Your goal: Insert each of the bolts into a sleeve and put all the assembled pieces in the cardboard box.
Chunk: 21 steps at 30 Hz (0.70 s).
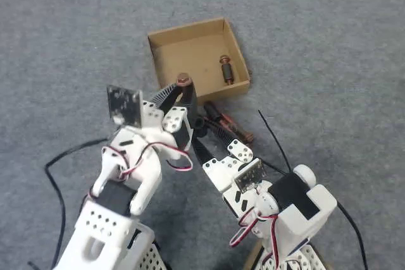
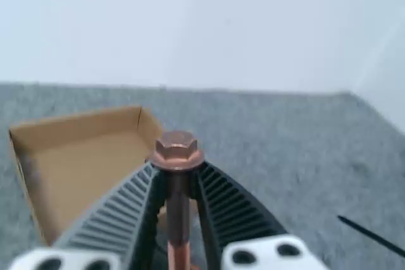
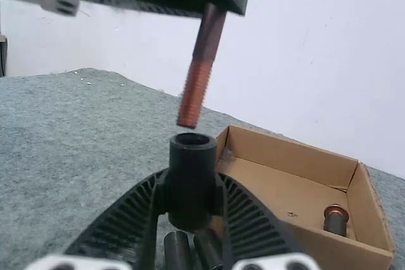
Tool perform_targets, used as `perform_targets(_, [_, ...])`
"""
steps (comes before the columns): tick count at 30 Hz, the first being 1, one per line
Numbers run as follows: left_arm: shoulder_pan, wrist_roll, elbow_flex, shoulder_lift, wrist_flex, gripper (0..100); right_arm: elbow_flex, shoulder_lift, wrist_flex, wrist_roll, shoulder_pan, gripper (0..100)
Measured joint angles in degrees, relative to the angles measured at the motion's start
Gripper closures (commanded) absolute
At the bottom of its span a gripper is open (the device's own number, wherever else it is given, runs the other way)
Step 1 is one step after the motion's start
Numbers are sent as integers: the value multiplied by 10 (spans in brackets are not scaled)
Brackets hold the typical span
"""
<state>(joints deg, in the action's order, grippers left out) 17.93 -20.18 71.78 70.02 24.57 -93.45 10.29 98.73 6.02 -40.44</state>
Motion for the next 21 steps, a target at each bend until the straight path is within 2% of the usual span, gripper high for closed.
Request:
perform_targets(5, [1,0,54,86,-2,988,0,0,0,0,0,992])
perform_targets(11, [21,0,124,171,-63,988,0,0,-2,0,0,992])
perform_targets(21, [25,2,143,181,-68,988,0,0,-2,0,0,992])
